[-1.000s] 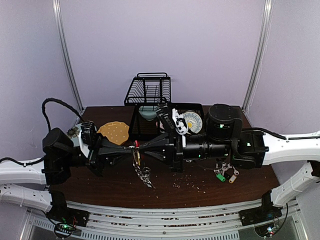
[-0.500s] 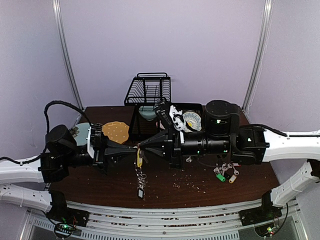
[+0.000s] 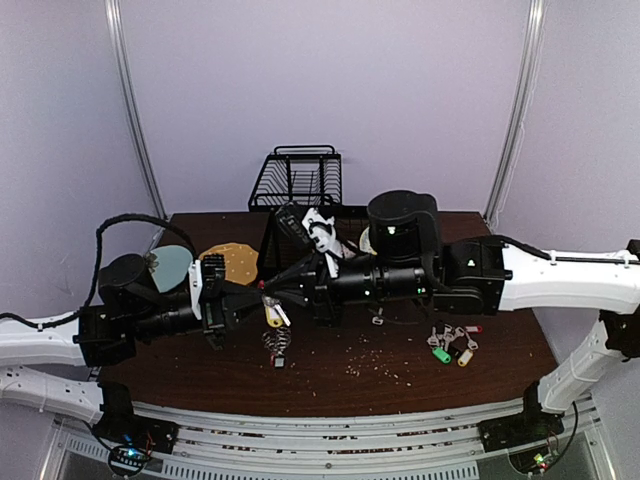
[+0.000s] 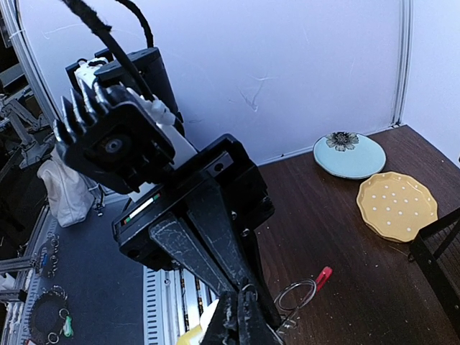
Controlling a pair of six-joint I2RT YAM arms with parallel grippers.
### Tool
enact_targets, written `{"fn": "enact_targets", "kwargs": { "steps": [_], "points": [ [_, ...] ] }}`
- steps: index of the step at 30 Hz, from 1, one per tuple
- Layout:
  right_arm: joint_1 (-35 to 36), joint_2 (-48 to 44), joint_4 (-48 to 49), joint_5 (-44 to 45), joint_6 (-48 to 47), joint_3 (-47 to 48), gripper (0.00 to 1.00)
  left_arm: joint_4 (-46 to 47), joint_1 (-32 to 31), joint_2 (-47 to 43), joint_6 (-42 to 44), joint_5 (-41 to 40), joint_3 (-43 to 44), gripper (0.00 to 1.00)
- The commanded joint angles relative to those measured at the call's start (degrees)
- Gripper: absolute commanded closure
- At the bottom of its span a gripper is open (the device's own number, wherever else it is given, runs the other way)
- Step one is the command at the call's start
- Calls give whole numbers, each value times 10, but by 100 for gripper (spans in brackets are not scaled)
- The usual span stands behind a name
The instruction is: Put the keys on the keyring
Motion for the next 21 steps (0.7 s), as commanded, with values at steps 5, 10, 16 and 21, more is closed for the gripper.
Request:
{"fn": "enact_targets", "kwargs": {
  "steps": [5, 10, 16, 21],
  "points": [
    [34, 35, -7, -105, 4, 48, 84, 90, -5, -11, 4, -31, -7, 100],
    [41, 32, -4, -140, -5, 52, 72, 114, -5, -19, -8, -32, -20, 100],
    [42, 4, 21, -224, -15, 42, 64, 145, -5, -30, -16, -19, -37, 100],
    [37, -38, 23, -251, -44, 36, 61, 156, -5, -36, -17, -8, -43, 100]
  ]
}}
